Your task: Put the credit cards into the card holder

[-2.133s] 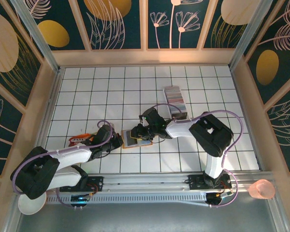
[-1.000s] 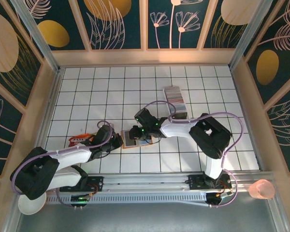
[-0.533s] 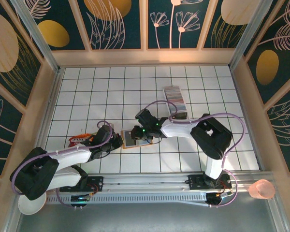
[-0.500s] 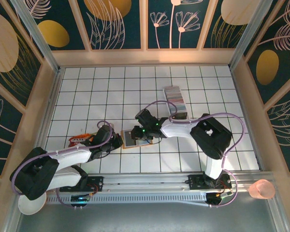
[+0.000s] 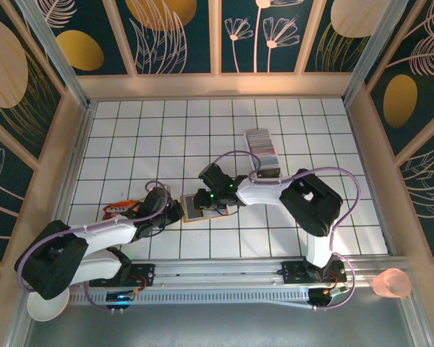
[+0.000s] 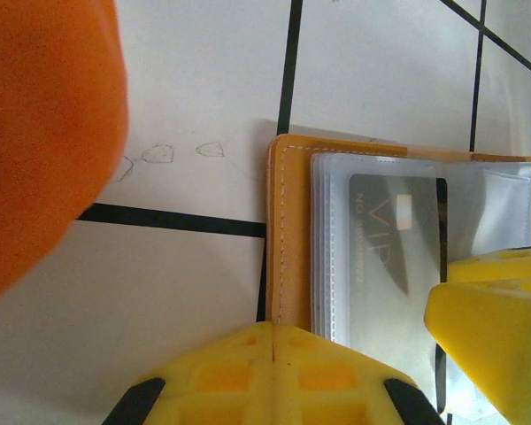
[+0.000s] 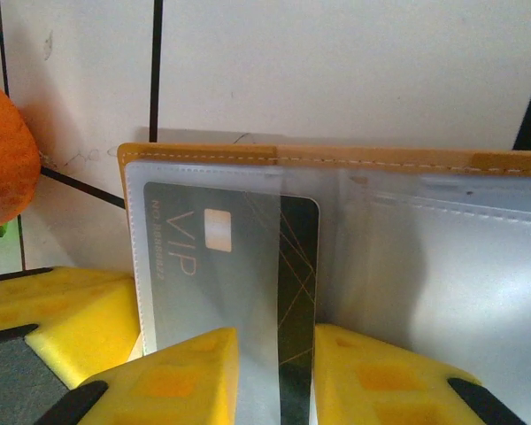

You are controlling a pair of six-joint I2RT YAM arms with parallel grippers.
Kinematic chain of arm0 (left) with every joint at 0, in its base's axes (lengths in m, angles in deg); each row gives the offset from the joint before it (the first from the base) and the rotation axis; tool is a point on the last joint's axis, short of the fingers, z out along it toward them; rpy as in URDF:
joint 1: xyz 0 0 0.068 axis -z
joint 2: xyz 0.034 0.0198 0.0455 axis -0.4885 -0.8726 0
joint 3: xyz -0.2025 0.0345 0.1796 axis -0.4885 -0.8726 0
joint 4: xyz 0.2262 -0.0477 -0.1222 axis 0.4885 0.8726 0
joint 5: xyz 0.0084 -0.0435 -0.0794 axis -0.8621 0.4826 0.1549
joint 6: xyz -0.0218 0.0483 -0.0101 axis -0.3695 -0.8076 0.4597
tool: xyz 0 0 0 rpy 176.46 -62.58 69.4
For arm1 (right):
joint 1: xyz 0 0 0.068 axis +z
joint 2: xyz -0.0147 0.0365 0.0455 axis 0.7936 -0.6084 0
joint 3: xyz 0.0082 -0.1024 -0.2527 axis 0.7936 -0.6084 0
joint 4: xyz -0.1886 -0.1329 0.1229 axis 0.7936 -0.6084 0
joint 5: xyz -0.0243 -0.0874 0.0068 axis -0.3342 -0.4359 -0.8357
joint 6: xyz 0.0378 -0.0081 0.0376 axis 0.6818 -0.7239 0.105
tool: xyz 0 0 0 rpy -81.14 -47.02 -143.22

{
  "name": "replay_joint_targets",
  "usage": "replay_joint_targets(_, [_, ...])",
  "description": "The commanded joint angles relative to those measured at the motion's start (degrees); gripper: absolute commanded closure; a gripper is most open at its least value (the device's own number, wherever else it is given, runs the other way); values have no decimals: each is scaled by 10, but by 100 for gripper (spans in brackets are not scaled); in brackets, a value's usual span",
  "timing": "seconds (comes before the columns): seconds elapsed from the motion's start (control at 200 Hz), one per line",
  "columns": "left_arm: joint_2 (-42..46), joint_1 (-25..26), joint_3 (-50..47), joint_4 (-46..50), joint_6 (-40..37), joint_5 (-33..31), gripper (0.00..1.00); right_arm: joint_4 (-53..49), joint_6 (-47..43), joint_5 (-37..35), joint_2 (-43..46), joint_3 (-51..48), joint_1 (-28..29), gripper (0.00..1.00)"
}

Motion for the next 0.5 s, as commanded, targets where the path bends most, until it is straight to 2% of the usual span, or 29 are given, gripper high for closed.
replay_joint_targets(0.0, [2, 4, -13, 2, -6, 15, 97, 45, -7, 24, 14, 10, 21, 72])
replay_joint_targets(0.255, [0, 3, -12, -3, -14, 21, 97, 7, -3, -38, 79, -16, 28, 69])
replay_joint_targets(0.495, [0, 4, -15, -6, -21, 24, 97, -69, 39, -139, 131, -56, 30, 65])
